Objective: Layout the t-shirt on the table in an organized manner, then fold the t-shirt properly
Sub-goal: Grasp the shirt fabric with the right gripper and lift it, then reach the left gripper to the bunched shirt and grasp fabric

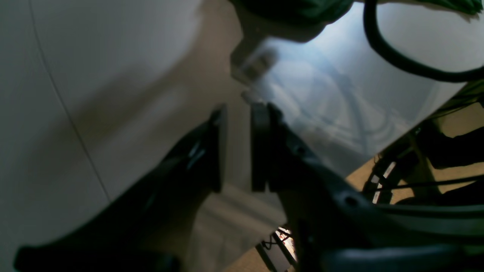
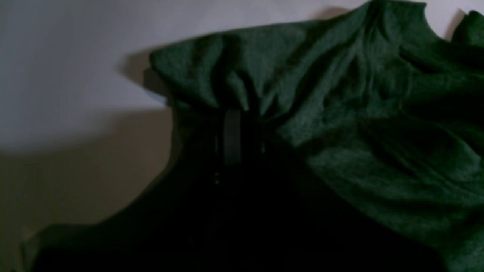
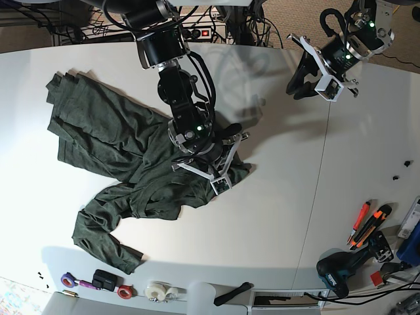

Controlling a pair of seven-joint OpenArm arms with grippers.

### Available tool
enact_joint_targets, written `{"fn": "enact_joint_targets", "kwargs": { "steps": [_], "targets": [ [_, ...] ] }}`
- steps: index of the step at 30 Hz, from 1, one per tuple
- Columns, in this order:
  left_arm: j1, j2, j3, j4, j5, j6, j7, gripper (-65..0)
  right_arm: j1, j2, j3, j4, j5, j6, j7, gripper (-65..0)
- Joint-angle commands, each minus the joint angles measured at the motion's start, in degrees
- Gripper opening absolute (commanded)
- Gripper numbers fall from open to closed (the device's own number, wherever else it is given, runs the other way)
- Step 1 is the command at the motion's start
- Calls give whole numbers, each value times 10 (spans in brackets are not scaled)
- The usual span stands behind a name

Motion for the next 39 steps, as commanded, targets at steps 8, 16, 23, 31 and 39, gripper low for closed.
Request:
{"fn": "enact_joint_targets", "kwargs": {
  "steps": [8,16,23,31,39],
  "targets": [
    [2,-5,-2,9,-6,-2,-13,-529,17,-4,0,87,-21,-1,0,-650],
    [2,-5,-2,9,-6,-2,-13,-529,17,-4,0,255,-21,-1,-72,-650],
    [2,-5,-1,9,-7,-24,-13,-529,16,1,1,311,-144,-19,-73,-650],
    [-8,-5,0,8,-28,-28,-15,-512,16,52,60,319,-202,-55,-76,-650],
    [-88,-4,119,-1,10,43,-15,-465,2,74,192,319,-129,-47,-75,-650]
  ]
}}
